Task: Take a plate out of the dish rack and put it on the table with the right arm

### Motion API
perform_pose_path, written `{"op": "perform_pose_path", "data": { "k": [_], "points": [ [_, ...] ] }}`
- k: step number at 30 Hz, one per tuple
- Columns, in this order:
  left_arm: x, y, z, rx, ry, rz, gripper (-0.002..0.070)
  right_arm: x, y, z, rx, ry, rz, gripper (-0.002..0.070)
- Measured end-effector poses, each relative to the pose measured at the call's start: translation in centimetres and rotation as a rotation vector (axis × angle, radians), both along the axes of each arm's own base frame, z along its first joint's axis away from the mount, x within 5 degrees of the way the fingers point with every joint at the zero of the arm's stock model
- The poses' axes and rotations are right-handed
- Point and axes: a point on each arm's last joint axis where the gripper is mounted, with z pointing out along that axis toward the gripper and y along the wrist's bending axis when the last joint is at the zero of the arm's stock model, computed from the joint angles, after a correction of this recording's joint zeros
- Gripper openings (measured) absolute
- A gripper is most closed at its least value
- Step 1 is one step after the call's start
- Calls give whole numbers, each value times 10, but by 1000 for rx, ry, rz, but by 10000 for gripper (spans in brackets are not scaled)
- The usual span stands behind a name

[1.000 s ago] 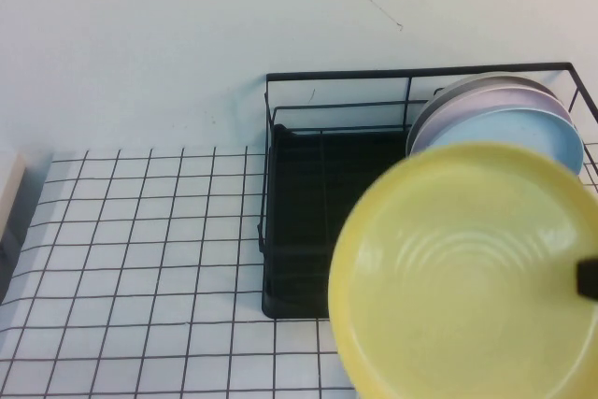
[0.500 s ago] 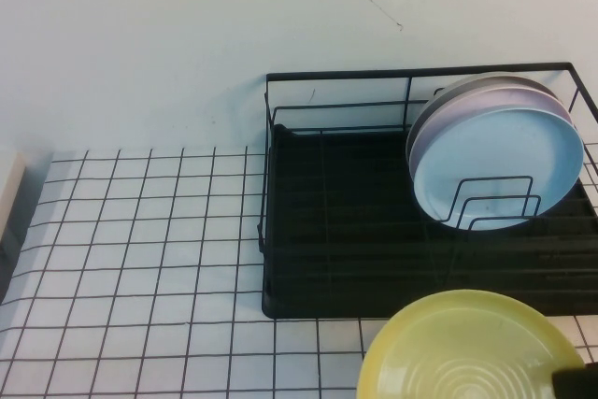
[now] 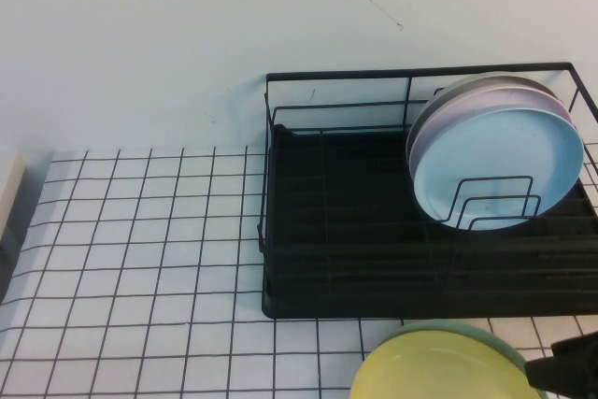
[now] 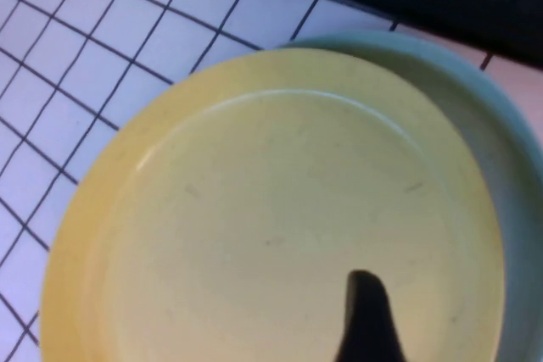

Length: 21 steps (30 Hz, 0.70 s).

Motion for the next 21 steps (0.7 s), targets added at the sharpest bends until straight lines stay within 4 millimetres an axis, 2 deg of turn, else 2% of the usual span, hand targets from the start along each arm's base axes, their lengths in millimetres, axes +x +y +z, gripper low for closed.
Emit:
{"op": "perform_pose_path", "data": {
  "k": [4,8,11,14,16,18,21],
  "points": [
    [0,0,0,0,0,0,-2,15,0,14,5,-64,16,463],
    [0,0,0,0,0,0,-2,30,2,37,51,-88,35,452],
    [0,0,0,0,0,0,-2,39,5,55,90,-92,58,350],
    [0,0,0,0,0,0,-2,40,7,72,113,-112,89,159],
    [0,0,0,0,0,0,-2,36,7,79,111,-125,115,67],
    [0,0,0,0,0,0,-2,28,7,81,65,-127,166,32],
    [0,0,0,0,0,0,-2,21,1,74,-40,-92,201,11]
  ]
}}
